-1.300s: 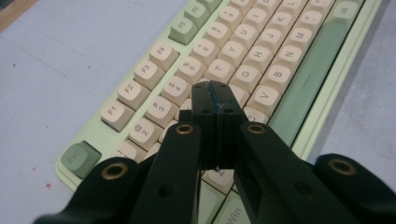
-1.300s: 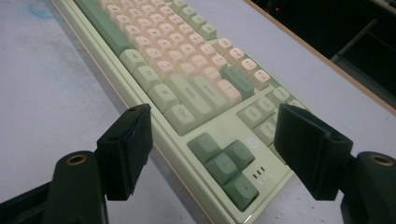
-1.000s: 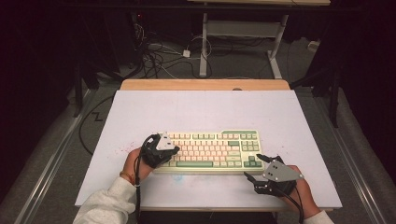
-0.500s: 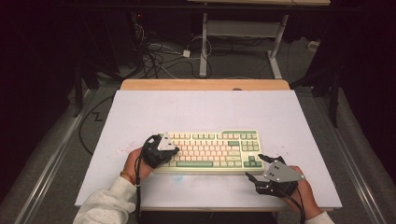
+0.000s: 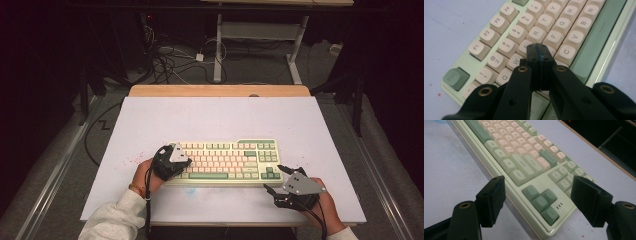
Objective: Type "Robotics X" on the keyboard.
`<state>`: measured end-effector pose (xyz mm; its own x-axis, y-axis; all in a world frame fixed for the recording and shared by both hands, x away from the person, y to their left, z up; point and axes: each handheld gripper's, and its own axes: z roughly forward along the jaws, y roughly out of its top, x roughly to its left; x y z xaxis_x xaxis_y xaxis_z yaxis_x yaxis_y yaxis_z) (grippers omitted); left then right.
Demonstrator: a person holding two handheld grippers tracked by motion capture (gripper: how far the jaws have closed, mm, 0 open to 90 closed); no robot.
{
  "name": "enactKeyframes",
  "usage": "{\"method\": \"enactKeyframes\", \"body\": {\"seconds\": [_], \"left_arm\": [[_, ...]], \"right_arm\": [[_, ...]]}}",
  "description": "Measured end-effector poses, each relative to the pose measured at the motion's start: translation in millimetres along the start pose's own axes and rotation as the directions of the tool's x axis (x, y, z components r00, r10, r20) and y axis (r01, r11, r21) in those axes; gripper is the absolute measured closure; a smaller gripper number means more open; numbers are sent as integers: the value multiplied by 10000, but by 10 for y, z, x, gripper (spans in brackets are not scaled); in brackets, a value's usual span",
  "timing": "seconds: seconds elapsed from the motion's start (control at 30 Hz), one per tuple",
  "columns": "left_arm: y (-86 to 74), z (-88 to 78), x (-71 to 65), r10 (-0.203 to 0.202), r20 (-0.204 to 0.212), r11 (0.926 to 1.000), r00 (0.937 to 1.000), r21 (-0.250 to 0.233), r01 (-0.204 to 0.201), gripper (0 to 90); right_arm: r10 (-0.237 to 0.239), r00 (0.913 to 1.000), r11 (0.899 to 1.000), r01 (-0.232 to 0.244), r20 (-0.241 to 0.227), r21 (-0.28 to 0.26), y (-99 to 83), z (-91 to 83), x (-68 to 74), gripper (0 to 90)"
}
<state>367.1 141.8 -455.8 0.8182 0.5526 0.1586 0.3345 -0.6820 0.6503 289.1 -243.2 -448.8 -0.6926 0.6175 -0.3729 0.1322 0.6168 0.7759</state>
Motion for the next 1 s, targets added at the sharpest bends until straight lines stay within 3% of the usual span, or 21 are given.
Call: {"method": "enactKeyframes", "body": {"seconds": [0.37, 0.77, 1.0], "left_arm": [[39, -54, -60, 392, -200, 9992, 9990, -96, -394, 837], [57, -123, -65, 313, -498, 9977, 9983, -591, -342, 834], [66, -180, -66, 421, -637, 9935, 9971, -1032, -486, 717]], "right_arm": [[-5, 10000, 10000, 5, 31, 3, 6, 1, 2, 290], [27, 10000, 10000, -27, 64, -20, 5, -3, -4, 293], [57, 10000, 10000, -57, 56, -14, 6, -2, -1, 293]]}}
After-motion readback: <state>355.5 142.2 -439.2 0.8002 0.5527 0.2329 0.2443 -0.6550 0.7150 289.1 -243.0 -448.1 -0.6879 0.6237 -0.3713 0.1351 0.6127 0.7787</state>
